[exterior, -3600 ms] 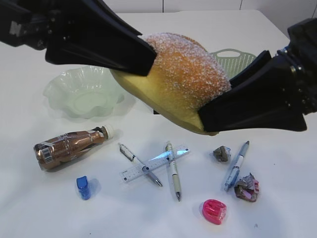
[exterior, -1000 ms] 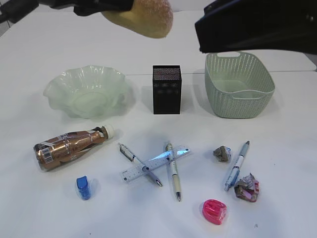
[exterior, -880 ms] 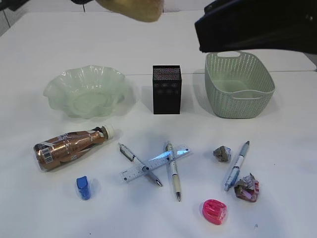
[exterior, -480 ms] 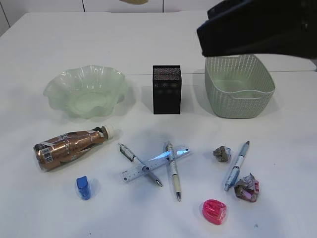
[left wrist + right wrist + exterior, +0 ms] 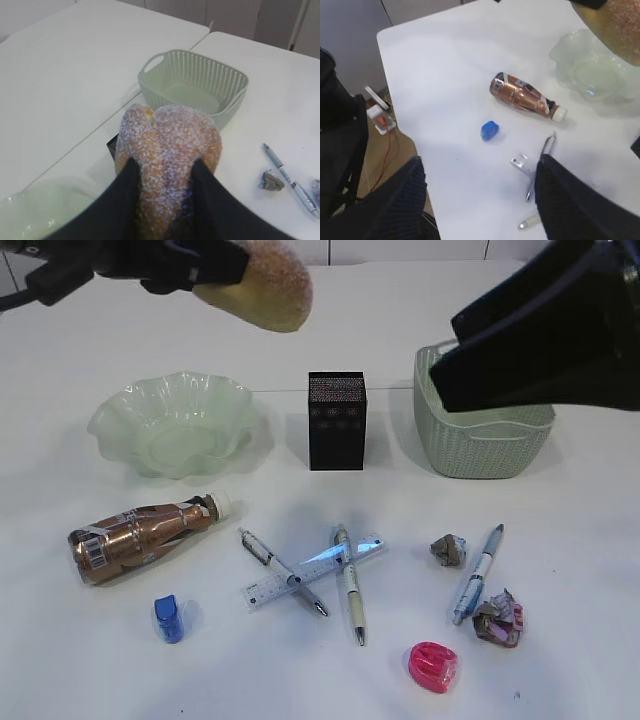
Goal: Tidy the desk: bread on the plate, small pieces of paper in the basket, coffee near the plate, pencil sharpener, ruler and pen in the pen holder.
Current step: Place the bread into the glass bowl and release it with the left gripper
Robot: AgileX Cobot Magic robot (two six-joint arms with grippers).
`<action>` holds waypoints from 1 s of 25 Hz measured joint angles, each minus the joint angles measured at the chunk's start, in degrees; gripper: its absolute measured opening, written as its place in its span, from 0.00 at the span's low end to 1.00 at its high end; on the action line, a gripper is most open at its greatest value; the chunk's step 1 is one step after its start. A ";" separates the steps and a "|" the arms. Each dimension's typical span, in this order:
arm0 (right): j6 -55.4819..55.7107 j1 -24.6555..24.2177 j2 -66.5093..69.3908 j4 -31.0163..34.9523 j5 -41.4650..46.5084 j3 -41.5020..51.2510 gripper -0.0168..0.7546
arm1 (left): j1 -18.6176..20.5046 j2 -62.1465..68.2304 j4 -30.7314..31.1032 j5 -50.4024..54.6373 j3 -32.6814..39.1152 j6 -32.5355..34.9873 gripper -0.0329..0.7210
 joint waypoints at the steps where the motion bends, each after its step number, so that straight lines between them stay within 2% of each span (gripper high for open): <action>1: 1.10 0.00 0.00 -1.82 -0.09 0.00 0.72 | 0.86 0.51 0.20 0.30 0.00 -0.22 0.29; 6: 8.43 0.00 0.00 -10.76 -1.67 0.00 0.72 | 4.83 2.28 2.31 2.31 0.00 -2.12 0.29; 12: 19.42 0.00 1.02 -21.06 -2.71 0.00 0.72 | 7.90 2.42 12.78 3.13 0.00 -11.08 0.29; 17: 26.83 0.00 3.09 -26.14 -2.98 0.00 0.72 | 8.32 2.46 21.59 3.35 0.00 -20.19 0.29; 19: 26.83 0.00 3.09 -26.14 -2.98 0.00 0.72 | 8.32 2.58 24.33 3.35 0.00 -24.37 0.30; 20: 30.15 0.00 4.25 -28.59 -3.22 0.00 0.72 | 8.32 2.82 25.50 3.35 0.00 -26.42 0.30; 25: 32.71 0.00 5.55 -31.21 -3.57 0.00 0.72 | 8.32 5.10 27.72 3.35 0.00 -33.78 0.30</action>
